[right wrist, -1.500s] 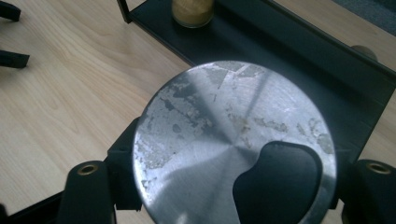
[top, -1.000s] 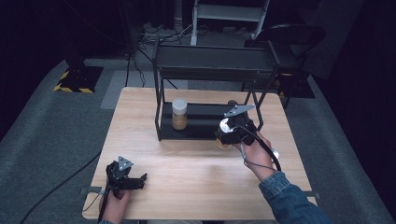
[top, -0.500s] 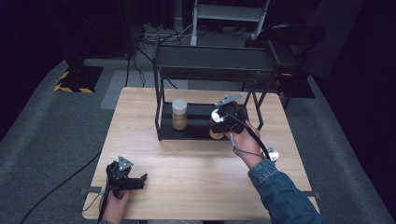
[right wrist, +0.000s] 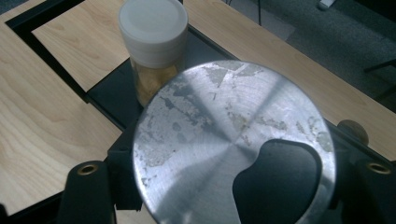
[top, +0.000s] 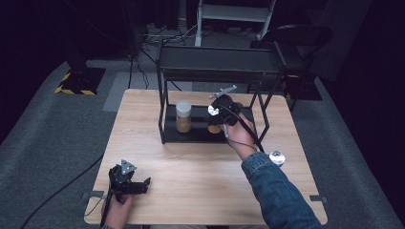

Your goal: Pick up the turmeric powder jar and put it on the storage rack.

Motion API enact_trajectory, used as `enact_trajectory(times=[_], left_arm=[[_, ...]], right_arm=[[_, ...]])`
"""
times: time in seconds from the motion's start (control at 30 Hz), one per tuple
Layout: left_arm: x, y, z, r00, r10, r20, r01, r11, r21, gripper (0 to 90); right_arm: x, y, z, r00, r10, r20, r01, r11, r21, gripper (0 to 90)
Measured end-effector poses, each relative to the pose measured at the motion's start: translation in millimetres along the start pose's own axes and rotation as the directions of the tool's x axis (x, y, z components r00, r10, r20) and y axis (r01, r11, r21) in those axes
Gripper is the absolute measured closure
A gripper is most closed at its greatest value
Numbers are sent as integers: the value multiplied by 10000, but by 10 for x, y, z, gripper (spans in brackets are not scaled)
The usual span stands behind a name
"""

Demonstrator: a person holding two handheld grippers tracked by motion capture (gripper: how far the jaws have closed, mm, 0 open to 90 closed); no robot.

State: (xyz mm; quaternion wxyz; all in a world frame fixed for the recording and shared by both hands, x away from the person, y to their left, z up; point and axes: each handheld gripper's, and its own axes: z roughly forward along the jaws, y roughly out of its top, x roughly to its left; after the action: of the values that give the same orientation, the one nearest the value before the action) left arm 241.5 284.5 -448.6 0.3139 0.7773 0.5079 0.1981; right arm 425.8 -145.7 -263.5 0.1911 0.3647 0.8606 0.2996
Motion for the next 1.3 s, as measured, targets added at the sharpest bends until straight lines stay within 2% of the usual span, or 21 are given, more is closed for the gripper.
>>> enact_trajectory(times=[0.3, 0.4, 0.77, 1.07, 1.3], left_arm=[[-6, 6, 4, 10000, -12, 8, 12, 10000, 17, 4], [-6, 6, 4, 10000, -12, 5, 12, 10000, 17, 4], [-7, 11, 6, 10000, -18, -6, 18, 10000, 30, 4], [-8, 12, 7, 10000, -31, -6, 31, 10000, 32, 4], [-10, 9, 8, 10000, -33, -16, 33, 10000, 10, 4]], right_arm=[[-9, 88, 315, 10000, 52, -33, -52, 9999, 100, 312], [-22, 109, 423, 9998, 203, -23, -203, 9995, 233, 312], [-62, 94, 708, 9983, 578, 5, -578, 9981, 195, 312], [-93, 104, 970, 9966, 818, -64, -813, 9951, 556, 312], [-118, 102, 1088, 9950, 994, -133, -983, 9931, 645, 312]])
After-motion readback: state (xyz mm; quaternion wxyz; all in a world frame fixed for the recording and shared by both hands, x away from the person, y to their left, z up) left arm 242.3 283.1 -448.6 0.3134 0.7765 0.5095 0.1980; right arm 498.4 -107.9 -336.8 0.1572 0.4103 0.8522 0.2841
